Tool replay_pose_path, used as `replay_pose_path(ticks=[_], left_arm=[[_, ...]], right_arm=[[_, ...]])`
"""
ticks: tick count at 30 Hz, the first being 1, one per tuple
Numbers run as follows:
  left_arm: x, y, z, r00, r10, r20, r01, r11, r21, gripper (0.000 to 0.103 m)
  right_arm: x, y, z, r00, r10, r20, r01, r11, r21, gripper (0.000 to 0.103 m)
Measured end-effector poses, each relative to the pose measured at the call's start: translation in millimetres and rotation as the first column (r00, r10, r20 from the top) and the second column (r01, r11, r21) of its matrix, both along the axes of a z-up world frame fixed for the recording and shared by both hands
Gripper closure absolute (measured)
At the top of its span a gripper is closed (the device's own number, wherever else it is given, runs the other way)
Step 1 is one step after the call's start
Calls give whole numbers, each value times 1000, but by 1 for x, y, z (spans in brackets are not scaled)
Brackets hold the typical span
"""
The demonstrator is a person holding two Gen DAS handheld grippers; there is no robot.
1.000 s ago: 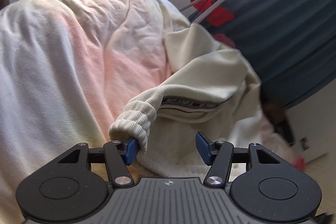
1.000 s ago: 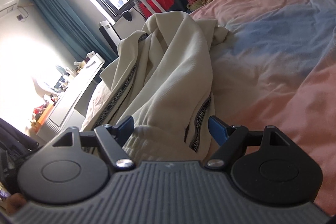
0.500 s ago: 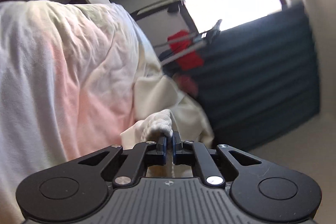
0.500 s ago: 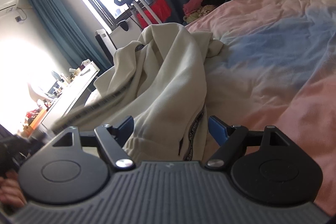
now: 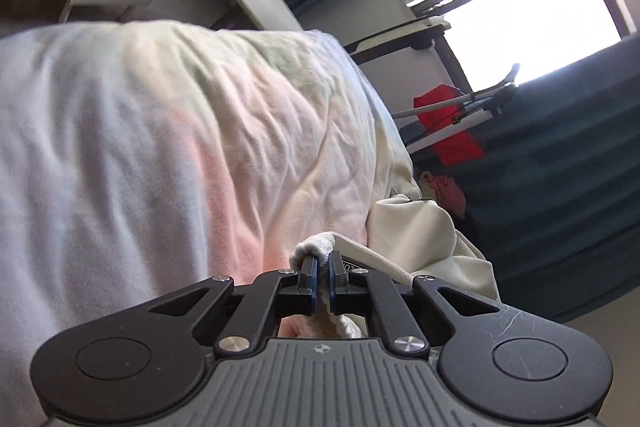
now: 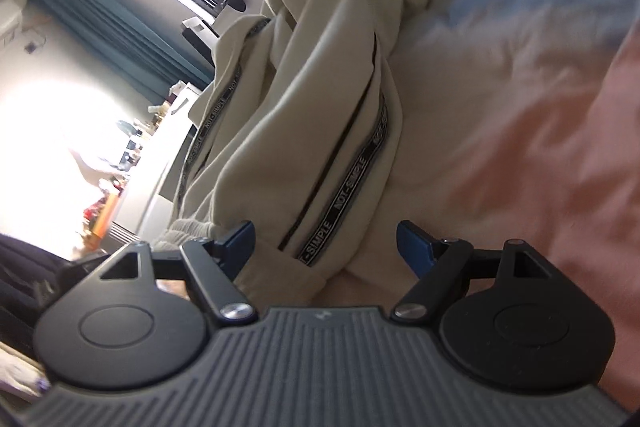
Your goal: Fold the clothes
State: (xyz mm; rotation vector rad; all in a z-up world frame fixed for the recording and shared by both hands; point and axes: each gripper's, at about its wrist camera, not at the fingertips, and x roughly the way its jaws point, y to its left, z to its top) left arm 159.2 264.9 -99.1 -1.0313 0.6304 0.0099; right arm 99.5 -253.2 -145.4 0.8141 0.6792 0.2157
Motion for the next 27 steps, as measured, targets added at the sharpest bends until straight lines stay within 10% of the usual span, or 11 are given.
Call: replay_pose_path(ticks=[4, 9, 14, 21, 27], left_arm=[[-12, 4, 3, 998, -62, 8, 62, 998, -25, 89], [-35, 7, 11, 999, -46, 8, 46, 999, -20, 47], [-29, 5, 17, 999, -36, 22, 35, 999, 30, 29], [10, -26, 3, 993, -99, -68, 109, 981, 158, 36], [17, -35, -2, 987, -136, -83, 151, 966, 210, 65]], right_arm=[[3, 4, -5, 1000, 21, -17, -20, 999, 43, 23], [10, 2, -15, 998, 12, -56, -6, 993, 119, 23], [26, 4, -22, 995, 75, -65, -56, 968, 246, 13], [35, 5, -29, 990, 122, -72, -102, 966, 238, 19], [27, 17, -27, 993, 104, -56, -95, 984, 148, 52]])
